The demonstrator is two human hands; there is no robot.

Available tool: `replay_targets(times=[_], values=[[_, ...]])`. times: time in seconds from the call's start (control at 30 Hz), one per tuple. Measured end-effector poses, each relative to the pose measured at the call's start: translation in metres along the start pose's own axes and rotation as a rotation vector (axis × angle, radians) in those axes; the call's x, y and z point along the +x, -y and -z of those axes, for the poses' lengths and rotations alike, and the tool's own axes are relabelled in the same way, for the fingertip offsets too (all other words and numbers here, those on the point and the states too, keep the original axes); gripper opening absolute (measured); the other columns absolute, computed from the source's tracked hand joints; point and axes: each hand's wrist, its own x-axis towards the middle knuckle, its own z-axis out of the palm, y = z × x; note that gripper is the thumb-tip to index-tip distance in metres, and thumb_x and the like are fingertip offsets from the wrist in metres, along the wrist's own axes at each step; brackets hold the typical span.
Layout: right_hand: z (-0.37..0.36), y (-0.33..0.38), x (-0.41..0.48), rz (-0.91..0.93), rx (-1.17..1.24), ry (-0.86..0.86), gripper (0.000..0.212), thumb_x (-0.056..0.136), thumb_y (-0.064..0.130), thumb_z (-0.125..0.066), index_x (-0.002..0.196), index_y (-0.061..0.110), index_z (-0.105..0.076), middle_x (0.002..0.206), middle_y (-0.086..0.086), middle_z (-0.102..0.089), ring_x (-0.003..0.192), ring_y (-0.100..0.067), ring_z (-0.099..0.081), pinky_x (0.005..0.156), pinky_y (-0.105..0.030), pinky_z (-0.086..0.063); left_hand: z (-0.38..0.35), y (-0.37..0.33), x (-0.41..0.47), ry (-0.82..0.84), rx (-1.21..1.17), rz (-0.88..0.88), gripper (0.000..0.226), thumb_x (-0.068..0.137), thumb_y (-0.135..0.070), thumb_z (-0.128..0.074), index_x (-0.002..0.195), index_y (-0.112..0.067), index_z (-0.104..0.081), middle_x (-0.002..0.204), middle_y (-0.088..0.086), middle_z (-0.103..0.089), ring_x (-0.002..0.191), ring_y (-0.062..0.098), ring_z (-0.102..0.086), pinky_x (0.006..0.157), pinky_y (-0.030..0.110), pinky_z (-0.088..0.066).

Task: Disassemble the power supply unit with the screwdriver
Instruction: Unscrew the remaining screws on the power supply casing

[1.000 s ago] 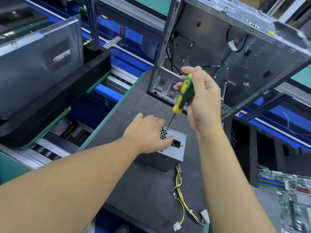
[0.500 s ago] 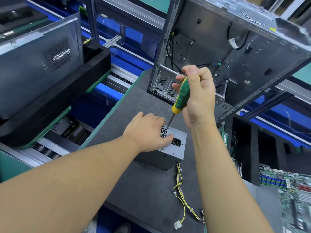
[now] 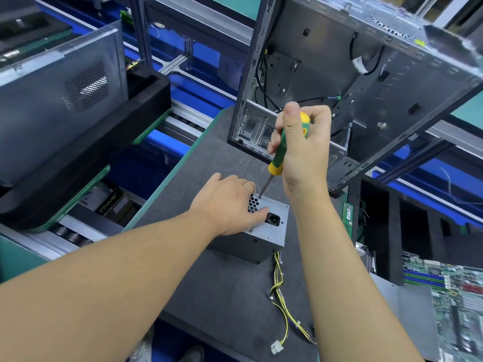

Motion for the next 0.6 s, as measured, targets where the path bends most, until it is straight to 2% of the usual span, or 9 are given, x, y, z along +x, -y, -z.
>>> replay_targets(times=[0.1,0.2,0.27,0.4,0.5,0.6], values=[[0.004,0.003,-0.002,-0.003,-0.009,-0.067,0.013,0.095,0.026,-0.057,0.090,0.014,-0.054,0.073,0.014,-0.063,0.067,-0.010,-0.060,0.073,-0.038,-0.052,0.000,0.000,0.000,-0.006,0.002,0.006,0.054,0.086,-0.068,-0.026,0.096,-0.024,-0.056,0.094,-0.008,-0.062,0.091,0.014,-0.049,0.077,0.035,-0.030],[0.008,0.005,-0.002,-0.034,0.001,-0.062,0.021,0.095,0.023,-0.051,0.091,0.011,-0.067,0.077,0.006,-0.063,0.072,-0.015,-0.060,0.078,-0.040,-0.053,0.000,0.000,0.001,-0.001,0.006,0.009,0.049,0.084,-0.069,-0.023,0.087,-0.026,-0.048,0.085,-0.009,-0.054,0.083,0.013,-0.039,0.077,0.035,-0.031],[0.007,0.008,-0.002,-0.051,0.022,-0.050,0.026,0.095,0.023,-0.045,0.097,0.009,-0.067,0.074,0.002,-0.061,0.067,-0.017,-0.057,0.070,-0.035,-0.052,0.002,0.000,0.001,0.001,0.012,0.006,0.048,0.083,-0.069,-0.021,0.085,-0.027,-0.044,0.080,-0.010,-0.045,0.081,0.013,-0.036,0.075,0.035,-0.028],[-0.004,0.009,0.001,-0.121,0.076,-0.006,0.016,0.095,0.030,-0.046,0.096,0.015,-0.047,0.065,-0.002,-0.056,0.053,-0.019,-0.046,0.052,-0.030,-0.040,0.001,0.000,0.001,-0.002,0.014,0.006,0.047,0.084,-0.069,-0.023,0.085,-0.027,-0.045,0.079,-0.011,-0.041,0.081,0.013,-0.036,0.074,0.035,-0.027],[-0.007,0.005,0.003,-0.093,0.016,0.011,0.031,0.091,0.041,-0.057,0.093,0.017,-0.037,0.063,0.001,-0.052,0.050,-0.016,-0.041,0.047,-0.028,-0.036,-0.001,0.001,0.002,0.000,0.005,0.011,0.046,0.083,-0.069,-0.025,0.086,-0.027,-0.043,0.079,-0.012,-0.040,0.081,0.014,-0.037,0.074,0.035,-0.027],[-0.006,0.002,0.001,-0.013,0.016,0.002,0.028,0.092,0.031,-0.062,0.090,0.015,-0.039,0.066,0.003,-0.053,0.054,-0.016,-0.046,0.049,-0.030,-0.042,-0.001,0.001,0.001,-0.002,-0.011,0.004,0.044,0.083,-0.069,-0.025,0.085,-0.027,-0.040,0.072,-0.012,-0.036,0.079,0.015,-0.038,0.074,0.035,-0.027]])
